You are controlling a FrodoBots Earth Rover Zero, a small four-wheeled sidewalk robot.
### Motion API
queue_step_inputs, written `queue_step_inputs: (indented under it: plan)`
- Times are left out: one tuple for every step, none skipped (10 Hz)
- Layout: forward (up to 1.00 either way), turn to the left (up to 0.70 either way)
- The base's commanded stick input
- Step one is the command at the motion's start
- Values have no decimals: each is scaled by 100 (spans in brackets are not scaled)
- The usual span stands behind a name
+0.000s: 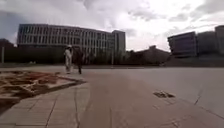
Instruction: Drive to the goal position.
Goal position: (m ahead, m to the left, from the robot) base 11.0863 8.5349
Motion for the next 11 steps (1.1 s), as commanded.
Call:
queue_step_inputs:
  plan:
    - [100, -27]
    - [100, -27]
    - [100, -27]
    - [100, -27]
    - [100, -2]
    - [100, 0]
    - [100, 0]
    - [100, 0]
    - [100, 0]
    - [100, 0]
    - [100, 0]
